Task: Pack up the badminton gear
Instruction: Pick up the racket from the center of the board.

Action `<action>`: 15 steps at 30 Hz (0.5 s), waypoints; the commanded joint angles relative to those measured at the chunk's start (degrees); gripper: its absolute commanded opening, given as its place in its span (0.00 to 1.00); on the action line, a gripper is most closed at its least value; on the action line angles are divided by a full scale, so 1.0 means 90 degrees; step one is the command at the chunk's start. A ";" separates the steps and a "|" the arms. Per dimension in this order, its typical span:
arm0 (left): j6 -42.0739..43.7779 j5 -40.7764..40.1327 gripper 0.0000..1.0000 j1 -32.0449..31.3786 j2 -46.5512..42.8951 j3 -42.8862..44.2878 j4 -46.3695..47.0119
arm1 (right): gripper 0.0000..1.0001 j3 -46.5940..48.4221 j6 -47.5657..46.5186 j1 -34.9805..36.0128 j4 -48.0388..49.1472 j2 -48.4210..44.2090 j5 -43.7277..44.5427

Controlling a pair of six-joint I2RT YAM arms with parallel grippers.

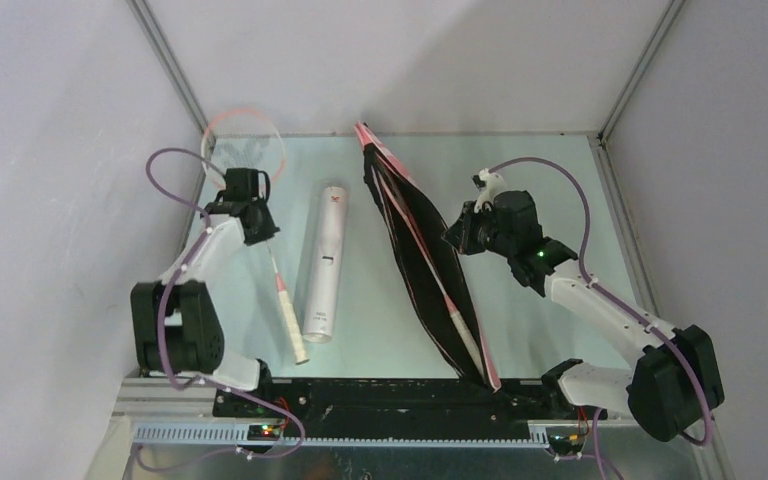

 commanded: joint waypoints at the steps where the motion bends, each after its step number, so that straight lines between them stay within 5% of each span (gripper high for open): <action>1: -0.0377 -0.0833 0.00 -0.0479 -0.1064 0.0419 -0.0117 | 0.00 0.0239 0.0195 -0.0052 0.0491 0.0105 0.0285; 8: -0.0640 -0.0063 0.00 -0.0982 -0.1948 0.0634 -0.0473 | 0.00 0.0663 0.0353 -0.0130 0.0388 0.0495 0.0646; 15: -0.0887 0.0998 0.00 -0.1934 -0.2588 0.0812 -0.0858 | 0.00 0.1251 0.0371 0.0386 -0.0051 0.0757 0.2502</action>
